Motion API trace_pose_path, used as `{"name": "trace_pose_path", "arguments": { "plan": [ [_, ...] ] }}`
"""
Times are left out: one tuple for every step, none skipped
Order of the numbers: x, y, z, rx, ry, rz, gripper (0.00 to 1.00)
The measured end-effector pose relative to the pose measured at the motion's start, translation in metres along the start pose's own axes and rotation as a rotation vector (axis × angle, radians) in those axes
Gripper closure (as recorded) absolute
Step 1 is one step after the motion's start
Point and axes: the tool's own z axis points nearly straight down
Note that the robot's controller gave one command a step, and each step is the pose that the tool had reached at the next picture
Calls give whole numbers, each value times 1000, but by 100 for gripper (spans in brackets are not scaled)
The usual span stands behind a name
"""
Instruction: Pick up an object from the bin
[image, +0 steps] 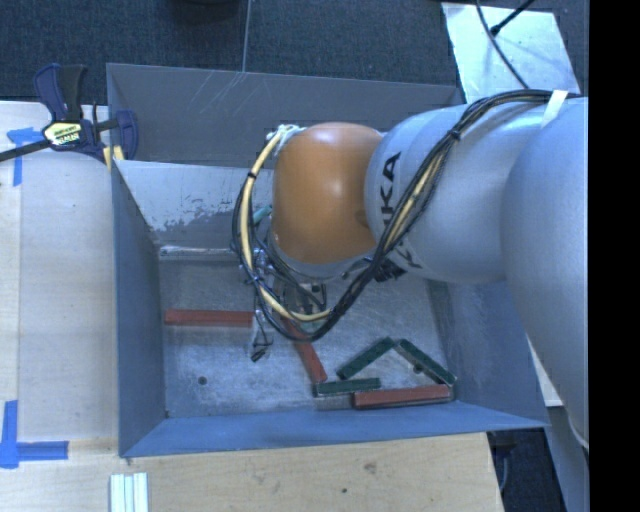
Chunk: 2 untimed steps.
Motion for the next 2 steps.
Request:
{"name": "trace_pose_path", "arguments": {
  "plan": [
    [-61,25,87,1,3,287,0],
    [-6,-83,90,6,3,389,0]
  ]
}}
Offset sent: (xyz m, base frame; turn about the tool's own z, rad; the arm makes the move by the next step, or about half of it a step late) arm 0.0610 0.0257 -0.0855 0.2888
